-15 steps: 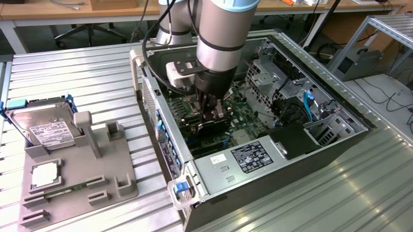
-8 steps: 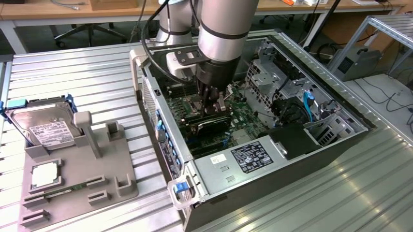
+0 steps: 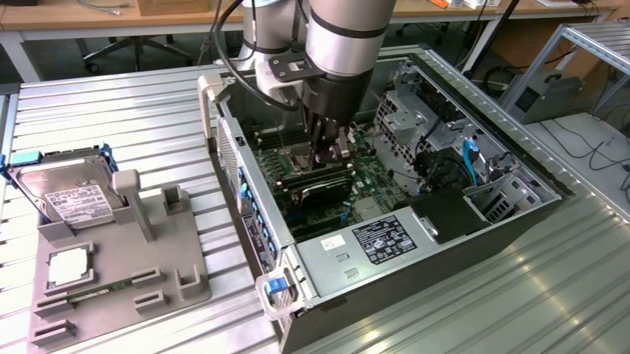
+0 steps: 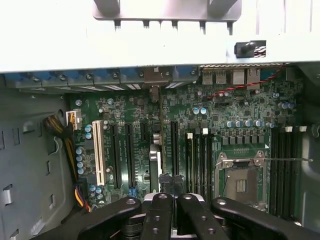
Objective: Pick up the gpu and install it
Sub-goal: 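Press down on the gpu until it lock into place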
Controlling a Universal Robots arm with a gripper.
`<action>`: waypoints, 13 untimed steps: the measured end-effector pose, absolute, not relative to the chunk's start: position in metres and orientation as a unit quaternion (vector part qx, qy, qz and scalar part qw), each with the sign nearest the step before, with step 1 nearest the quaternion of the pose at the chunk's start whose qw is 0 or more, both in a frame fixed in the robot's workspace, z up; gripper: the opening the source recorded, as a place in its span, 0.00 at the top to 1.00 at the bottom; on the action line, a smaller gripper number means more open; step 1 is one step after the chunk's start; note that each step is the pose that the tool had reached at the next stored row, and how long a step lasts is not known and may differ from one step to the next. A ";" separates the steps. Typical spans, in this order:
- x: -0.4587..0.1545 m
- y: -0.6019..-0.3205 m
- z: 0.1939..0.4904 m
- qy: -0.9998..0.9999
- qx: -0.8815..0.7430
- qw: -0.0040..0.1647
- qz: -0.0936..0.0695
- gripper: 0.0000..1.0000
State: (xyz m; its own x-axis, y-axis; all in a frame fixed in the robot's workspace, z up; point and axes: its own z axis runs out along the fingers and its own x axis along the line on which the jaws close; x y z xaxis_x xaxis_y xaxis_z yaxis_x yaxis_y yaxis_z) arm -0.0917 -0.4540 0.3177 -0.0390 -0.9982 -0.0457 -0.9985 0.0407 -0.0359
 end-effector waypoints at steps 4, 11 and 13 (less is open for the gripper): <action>-0.091 -0.454 0.324 0.721 -0.692 0.029 0.003 0.89; -0.091 -0.454 0.324 0.721 -0.692 0.029 0.003 0.89; -0.090 -0.454 0.324 0.721 -0.692 0.029 0.003 0.89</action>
State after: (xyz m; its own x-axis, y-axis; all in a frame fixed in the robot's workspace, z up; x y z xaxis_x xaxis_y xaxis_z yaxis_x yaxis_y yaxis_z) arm -0.0897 -0.4541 0.3243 -0.0396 -0.9981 -0.0471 -0.9985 0.0413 -0.0357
